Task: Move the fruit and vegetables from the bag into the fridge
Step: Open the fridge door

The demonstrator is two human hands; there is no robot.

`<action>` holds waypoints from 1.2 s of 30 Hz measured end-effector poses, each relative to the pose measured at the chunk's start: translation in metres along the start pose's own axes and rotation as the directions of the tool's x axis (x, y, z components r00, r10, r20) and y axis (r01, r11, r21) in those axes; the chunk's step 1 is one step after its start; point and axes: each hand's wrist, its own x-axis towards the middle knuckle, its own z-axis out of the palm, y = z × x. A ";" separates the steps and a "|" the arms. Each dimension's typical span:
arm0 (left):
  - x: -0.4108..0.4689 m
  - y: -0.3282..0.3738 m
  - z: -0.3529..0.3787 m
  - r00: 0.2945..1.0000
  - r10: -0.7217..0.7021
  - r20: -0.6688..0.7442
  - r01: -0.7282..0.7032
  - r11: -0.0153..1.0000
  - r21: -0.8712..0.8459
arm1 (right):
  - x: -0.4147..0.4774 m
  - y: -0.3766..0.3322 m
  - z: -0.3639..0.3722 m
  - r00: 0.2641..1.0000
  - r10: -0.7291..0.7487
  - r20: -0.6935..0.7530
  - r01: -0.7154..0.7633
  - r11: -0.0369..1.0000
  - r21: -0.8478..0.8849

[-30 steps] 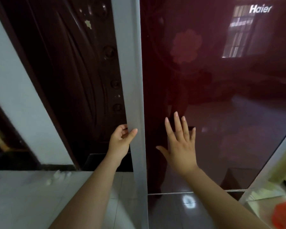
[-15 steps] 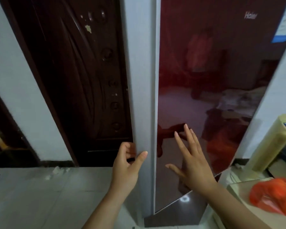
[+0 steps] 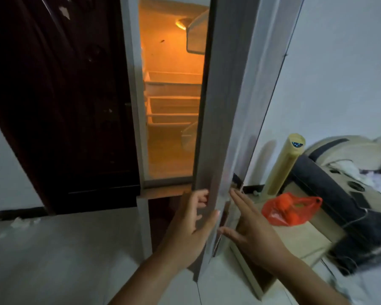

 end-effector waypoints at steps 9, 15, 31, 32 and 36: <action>-0.001 0.024 0.043 0.972 0.193 -0.132 -0.178 0.977 0.116 | -0.064 0.018 -0.048 0.961 0.171 -0.218 -0.118 0.965 0.236; 0.005 0.039 0.106 0.999 0.000 0.041 -0.005 0.993 0.122 | -0.088 0.072 -0.069 0.931 0.241 -0.273 -0.170 0.950 0.261; 0.016 0.089 0.277 0.983 -0.155 -0.098 0.156 0.988 0.003 | -0.130 0.203 -0.149 0.959 0.092 -0.267 -0.005 0.951 0.310; 0.018 0.091 0.286 0.982 -0.149 -0.114 0.149 0.989 -0.004 | -0.132 0.210 -0.154 0.961 0.086 -0.261 0.002 0.947 0.320; 0.026 0.097 0.317 0.980 -0.121 -0.157 0.118 0.993 -0.028 | -0.137 0.235 -0.169 0.967 0.088 -0.240 0.001 0.936 0.351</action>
